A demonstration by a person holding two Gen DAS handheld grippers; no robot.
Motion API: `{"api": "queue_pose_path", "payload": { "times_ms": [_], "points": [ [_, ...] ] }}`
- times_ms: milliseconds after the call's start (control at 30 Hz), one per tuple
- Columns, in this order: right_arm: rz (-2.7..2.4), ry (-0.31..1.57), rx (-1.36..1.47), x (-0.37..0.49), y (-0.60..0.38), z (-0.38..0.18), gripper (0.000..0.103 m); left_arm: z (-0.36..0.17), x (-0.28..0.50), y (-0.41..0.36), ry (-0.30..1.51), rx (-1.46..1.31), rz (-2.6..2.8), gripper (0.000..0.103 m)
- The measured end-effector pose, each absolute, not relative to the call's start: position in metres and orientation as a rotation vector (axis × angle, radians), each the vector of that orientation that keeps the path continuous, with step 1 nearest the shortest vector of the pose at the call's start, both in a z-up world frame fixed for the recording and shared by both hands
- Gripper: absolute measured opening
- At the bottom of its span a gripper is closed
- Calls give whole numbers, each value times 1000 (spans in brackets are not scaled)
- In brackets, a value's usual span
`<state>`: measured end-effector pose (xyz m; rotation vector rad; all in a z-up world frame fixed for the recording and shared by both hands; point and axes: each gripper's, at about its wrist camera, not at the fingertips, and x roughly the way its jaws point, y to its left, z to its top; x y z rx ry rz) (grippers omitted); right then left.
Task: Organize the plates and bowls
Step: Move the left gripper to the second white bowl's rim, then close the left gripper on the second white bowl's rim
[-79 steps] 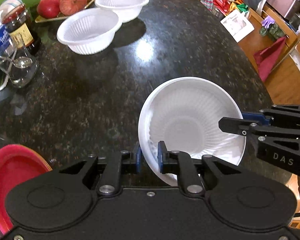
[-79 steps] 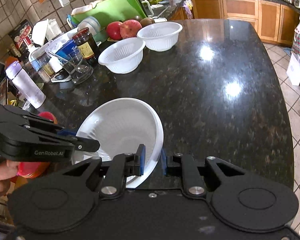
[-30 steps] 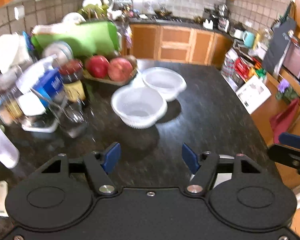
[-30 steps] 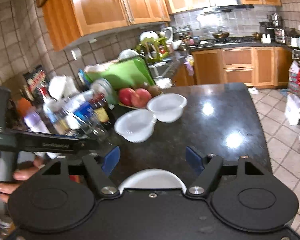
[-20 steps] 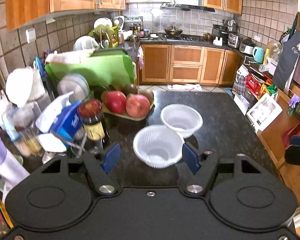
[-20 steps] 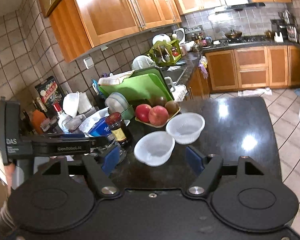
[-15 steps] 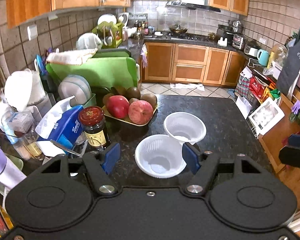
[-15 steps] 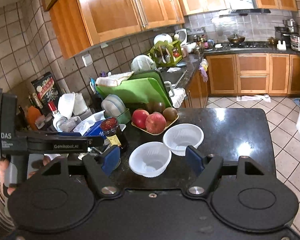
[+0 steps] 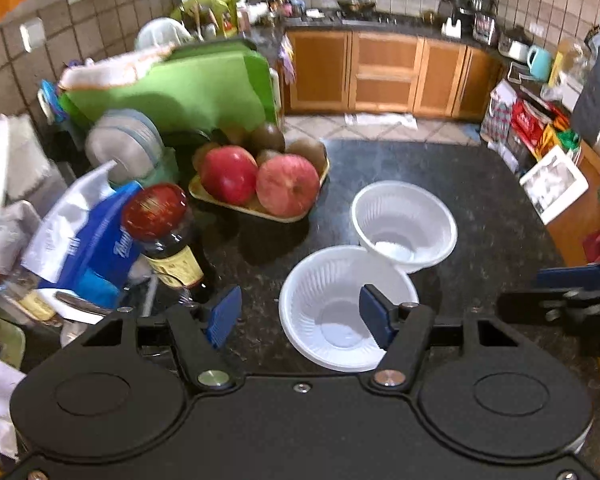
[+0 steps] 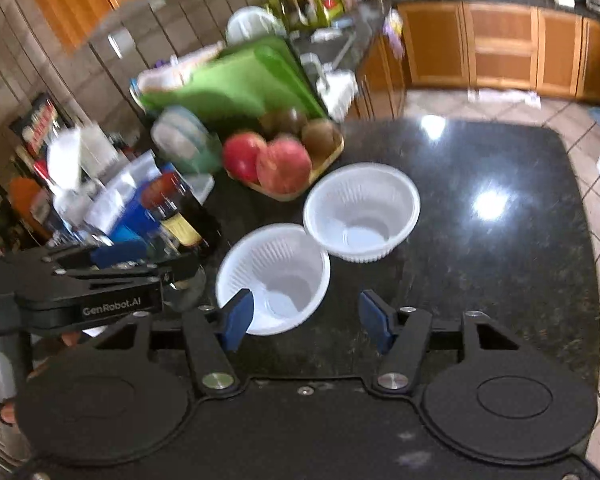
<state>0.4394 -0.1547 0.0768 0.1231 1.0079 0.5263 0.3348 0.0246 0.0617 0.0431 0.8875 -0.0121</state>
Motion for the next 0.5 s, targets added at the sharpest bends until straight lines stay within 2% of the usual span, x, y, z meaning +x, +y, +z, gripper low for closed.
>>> {"api": "queue_pose_path", "payload": {
  "times_ms": [200,500],
  "points": [
    [501,1062,94,468,-130,41,58,40,361,27,949,48,-6,66],
    [453,1129,115,491,-118,7,53,14,389,31,1029,40,-25,57]
  ]
}}
